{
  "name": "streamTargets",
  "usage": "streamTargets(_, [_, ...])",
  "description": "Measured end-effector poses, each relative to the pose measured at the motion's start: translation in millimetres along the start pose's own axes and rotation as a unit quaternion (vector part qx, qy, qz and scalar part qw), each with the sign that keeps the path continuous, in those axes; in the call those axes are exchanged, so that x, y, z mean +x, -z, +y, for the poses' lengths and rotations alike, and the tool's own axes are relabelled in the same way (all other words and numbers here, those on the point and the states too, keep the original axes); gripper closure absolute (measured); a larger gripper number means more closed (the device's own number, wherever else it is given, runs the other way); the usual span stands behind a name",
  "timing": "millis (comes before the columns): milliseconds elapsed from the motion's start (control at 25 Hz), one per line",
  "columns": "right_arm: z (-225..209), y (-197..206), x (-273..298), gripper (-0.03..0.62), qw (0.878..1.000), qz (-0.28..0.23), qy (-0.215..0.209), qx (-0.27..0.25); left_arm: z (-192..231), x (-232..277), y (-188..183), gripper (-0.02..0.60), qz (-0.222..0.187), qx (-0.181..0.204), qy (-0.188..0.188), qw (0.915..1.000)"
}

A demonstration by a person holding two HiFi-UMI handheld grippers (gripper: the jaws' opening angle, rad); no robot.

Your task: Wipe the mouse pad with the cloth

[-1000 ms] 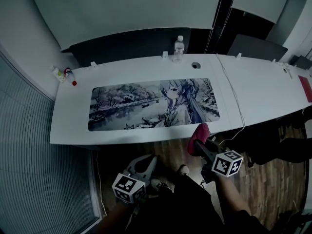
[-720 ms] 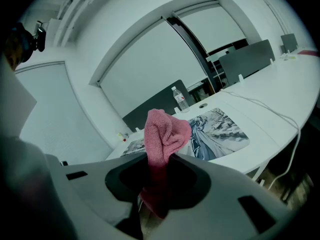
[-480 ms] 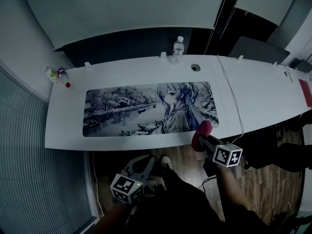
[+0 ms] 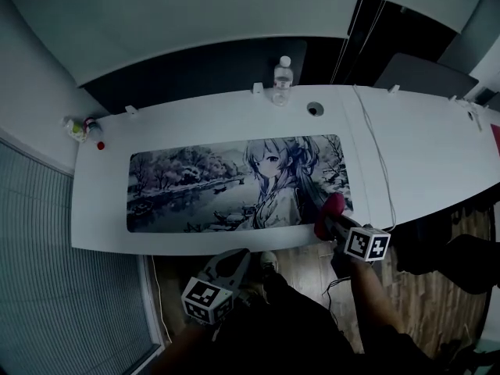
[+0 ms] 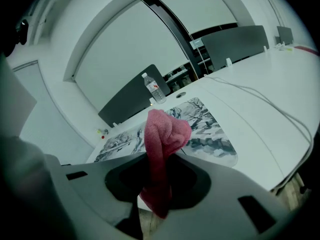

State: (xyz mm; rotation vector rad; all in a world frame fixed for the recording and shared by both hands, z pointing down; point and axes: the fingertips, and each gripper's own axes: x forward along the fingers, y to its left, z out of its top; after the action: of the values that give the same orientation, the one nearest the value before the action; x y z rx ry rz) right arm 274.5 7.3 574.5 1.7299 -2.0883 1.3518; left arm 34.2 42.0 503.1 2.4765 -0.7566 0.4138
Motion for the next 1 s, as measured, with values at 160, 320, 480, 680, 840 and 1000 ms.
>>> streamTargets(160, [-22.3,-5.0,12.7,0.488,1.0,0.024,0.013,-0.009,3.1,22.1,-2.7,0.577,0.014,-0.006,0.001,0.9999])
streamTargets(320, [-37.5,-9.5,24.9,0.488,0.998,0.052,0.02,-0.02,5.4,40.9,-7.3,0.577,0.02,-0.009,0.0,0.9998])
streamTargets(480, [-52.3,-5.8,36.6,0.487,0.995,0.091,0.032,-0.022,10.4,50.6,-13.4,0.576,0.019,-0.009,-0.007,0.9998])
streamTargets(680, [-55.3,0.0,50.0,0.487,0.991,0.128,0.035,-0.029,18.1,53.0,-18.1,0.577,0.013,-0.012,-0.019,0.9997])
streamTargets(840, [-55.9,0.2,53.3,0.487,0.989,0.137,0.037,-0.031,23.6,51.5,-21.0,0.576,0.012,-0.012,-0.024,0.9996])
streamTargets(1000, [-50.2,1.7,54.9,0.487,0.989,0.142,0.034,-0.018,29.3,48.3,-20.7,0.576,0.011,-0.012,-0.021,0.9996])
